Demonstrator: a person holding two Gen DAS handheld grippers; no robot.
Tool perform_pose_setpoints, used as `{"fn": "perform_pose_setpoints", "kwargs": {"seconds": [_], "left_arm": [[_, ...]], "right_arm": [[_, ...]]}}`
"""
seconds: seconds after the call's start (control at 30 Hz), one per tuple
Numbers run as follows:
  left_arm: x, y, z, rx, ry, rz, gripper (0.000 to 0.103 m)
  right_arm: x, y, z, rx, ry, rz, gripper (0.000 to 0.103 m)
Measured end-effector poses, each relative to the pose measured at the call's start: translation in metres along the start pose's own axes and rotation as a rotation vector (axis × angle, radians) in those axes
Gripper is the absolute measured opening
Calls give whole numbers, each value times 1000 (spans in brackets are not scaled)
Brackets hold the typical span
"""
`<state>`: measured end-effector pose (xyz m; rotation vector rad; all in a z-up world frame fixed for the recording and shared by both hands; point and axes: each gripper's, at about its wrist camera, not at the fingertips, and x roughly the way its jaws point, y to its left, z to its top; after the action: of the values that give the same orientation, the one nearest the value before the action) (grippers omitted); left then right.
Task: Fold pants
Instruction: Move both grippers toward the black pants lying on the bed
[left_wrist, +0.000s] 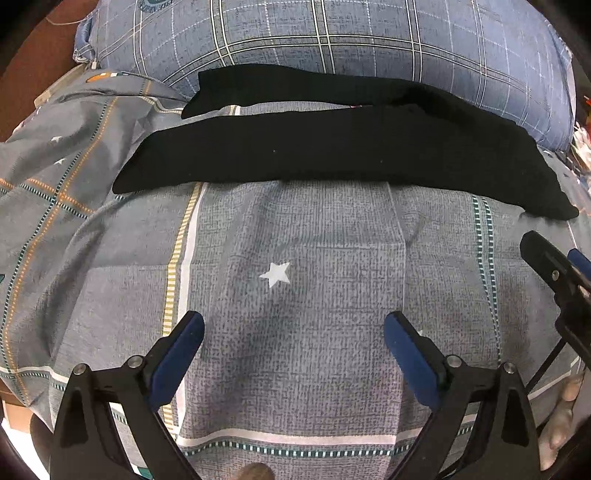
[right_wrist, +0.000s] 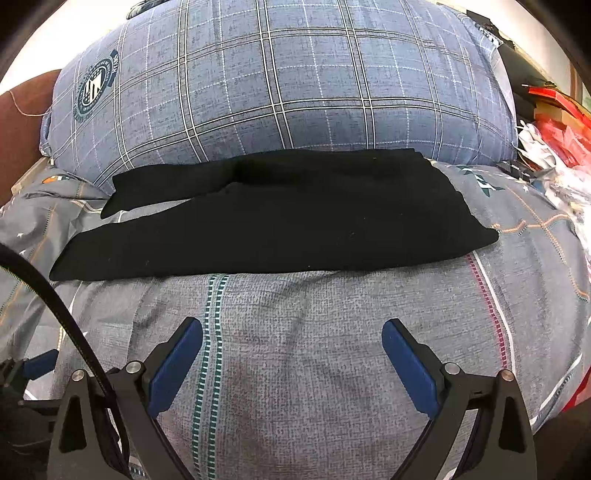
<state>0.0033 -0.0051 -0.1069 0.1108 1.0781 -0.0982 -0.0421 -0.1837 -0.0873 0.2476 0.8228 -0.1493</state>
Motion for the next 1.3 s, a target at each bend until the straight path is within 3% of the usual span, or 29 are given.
{"fn": "perform_pose_setpoints", "kwargs": {"seconds": [0.17,0.4,0.43,0.47,0.57,0.9,1.3], "left_arm": [[6,15,-9,-77,32,-64,103],[1,9,-17,-10,64,-68,103],[-3,9,-20,-5,59,-77,94],[-9,8,-23,3,46,-84,79],[-24,9,-23,6,19,-91,62],[-75,23,-5,5,-140,-32,62],[-70,36,-3,-14,-128,-49,63]], "right_arm": [[0,0,-1,0,0,-1,100],[0,0,-1,6,3,-2,100],[0,1,-1,5,3,-1,100],[-1,1,-1,3,4,-1,100],[-3,2,-1,-4,-1,-4,100],[-2,7,-4,-12,16,-10,100],[2,20,-7,-48,32,-18,100]]}}
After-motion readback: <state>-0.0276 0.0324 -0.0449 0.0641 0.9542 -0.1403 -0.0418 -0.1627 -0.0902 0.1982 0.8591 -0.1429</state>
